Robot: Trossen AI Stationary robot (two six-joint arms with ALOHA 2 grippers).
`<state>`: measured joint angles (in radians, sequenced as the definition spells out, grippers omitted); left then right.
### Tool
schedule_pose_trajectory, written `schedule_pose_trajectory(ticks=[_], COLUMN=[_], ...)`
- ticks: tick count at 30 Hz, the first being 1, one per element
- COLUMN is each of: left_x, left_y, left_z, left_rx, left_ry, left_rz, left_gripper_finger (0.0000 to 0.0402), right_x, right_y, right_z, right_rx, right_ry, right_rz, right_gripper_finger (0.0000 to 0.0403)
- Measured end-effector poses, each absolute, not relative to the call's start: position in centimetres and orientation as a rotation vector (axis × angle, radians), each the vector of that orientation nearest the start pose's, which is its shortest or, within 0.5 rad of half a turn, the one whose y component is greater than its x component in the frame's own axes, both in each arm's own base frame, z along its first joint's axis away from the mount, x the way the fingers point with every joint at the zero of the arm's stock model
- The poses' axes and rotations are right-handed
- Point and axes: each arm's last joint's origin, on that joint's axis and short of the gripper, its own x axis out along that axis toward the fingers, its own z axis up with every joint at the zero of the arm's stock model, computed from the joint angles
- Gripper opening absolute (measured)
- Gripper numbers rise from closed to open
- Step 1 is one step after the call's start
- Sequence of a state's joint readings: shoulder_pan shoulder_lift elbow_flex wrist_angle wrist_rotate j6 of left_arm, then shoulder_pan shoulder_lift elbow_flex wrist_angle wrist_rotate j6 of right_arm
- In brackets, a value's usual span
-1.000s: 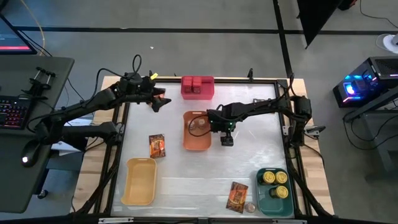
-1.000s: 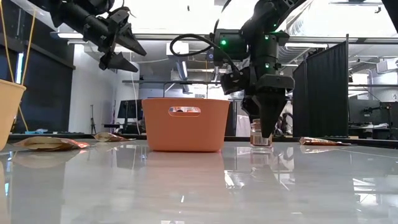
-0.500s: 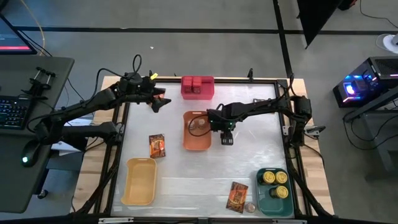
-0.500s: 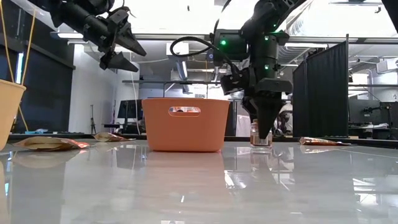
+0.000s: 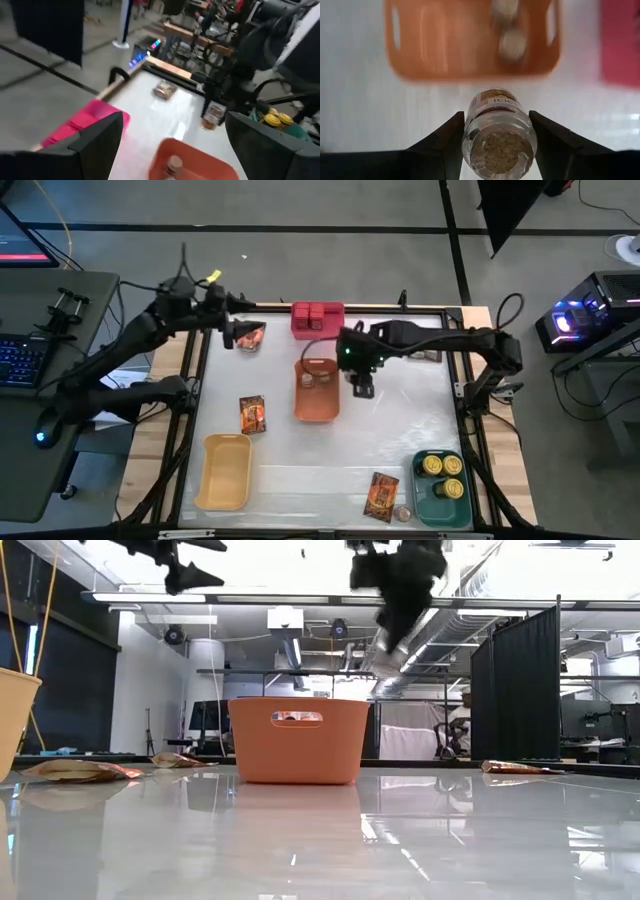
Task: Sort spices by type
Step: Put the top brown spice bottle into the orange bin
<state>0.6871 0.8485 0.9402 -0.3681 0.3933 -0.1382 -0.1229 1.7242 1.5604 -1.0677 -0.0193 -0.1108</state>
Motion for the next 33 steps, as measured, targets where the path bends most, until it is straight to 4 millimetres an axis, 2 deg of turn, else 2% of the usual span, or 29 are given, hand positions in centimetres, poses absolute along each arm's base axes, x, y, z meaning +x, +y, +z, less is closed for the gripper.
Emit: schedule_pose_trajectory(ticks=[3, 5, 9, 14, 20, 26, 33], left_x=[13.4, 13.2, 13.0, 13.1, 13.1, 12.7, 12.8], left_y=[9.6, 9.4, 9.1, 8.1, 6.4, 4.9, 4.2], left_z=[36.1, 35.9, 35.5, 34.9, 34.4, 33.9, 34.6], left_rx=[-0.258, -0.267, -0.304, -0.397, -0.497, -0.557, -0.541], left_ry=[0.223, 0.238, 0.286, 0.344, 0.343, 0.322, 0.253], left_rz=[0.322, 0.325, 0.318, 0.282, 0.255, 0.332, 0.314], left_gripper_finger=[0.0337, 0.0337, 0.0337, 0.0337, 0.0337, 0.0337, 0.0337], right_x=[36.0, 37.5, 40.4, 42.7, 43.6, 43.6, 43.6], right_y=[-3.7, -3.2, -2.0, -1.1, -1.3, -1.5, -1.4], right_z=[30.3, 29.8, 27.1, 23.4, 19.9, 18.9, 19.1], right_rx=[-0.026, -0.025, -0.043, -0.074, -0.17, -0.223, -0.178], right_ry=[1.133, 1.107, 1.149, 1.231, 1.327, 1.377, 1.367], right_rz=[-0.021, -0.018, 0.026, 0.059, 0.04, 0.028, -0.006], right_gripper_finger=[0.0183, 0.0183, 0.0183, 0.0183, 0.0183, 0.0184, 0.0261])
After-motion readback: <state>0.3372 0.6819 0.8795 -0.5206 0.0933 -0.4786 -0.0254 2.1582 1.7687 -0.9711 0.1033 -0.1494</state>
